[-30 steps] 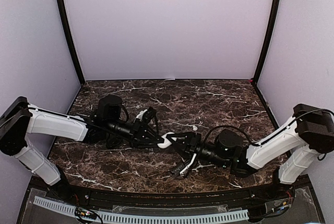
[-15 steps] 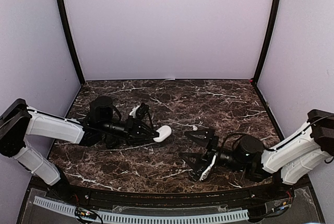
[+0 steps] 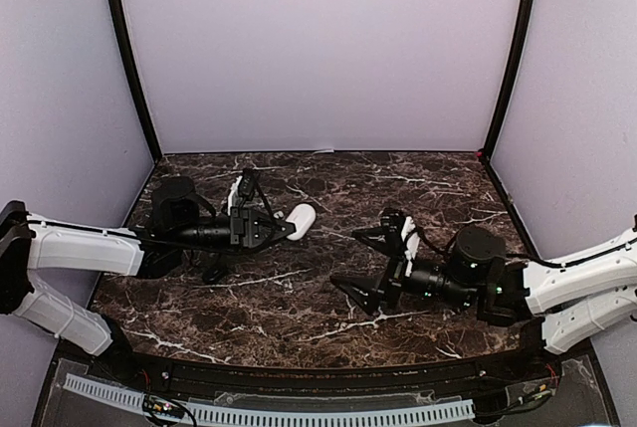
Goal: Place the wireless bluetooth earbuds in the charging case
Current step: Pass from the left arm to the right
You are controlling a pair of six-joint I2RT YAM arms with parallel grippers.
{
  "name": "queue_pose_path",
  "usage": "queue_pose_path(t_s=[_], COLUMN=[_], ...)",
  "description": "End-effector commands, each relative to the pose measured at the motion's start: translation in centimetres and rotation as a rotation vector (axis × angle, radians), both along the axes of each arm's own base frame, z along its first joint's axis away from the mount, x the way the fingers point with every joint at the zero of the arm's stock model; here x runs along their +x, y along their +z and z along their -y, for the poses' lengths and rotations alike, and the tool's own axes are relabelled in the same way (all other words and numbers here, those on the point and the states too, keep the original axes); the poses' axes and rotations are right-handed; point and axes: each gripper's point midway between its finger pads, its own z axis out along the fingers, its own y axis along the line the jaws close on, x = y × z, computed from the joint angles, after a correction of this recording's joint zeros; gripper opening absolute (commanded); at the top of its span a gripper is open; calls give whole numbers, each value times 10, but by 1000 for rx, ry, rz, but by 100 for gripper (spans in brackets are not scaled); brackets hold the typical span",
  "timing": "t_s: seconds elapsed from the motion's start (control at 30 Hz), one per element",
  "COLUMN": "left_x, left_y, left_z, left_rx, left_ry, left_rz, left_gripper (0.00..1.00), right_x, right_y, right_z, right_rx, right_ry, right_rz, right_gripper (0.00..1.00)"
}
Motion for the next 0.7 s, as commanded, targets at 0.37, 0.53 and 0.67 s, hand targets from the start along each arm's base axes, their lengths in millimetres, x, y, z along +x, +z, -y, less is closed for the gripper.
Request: queue_pose_path(t_s=[0.37,0.53,0.67], left_x=[2,-3,-6], left_y=[23,28,33], left_z=[21,22,20], left_rx=[-86,-132,-157], left_ry=[151,136,139], left_rz=[319,332,344], left_gripper=[17,17,17], right_x=[5,20,35], right_y=[23,30,25], right_z=[-34,-20,-13], right_rx=[267,414,444], right_ry=[153,116,69], right_rz=[-672,-712,-720], right_gripper=[65,55,53])
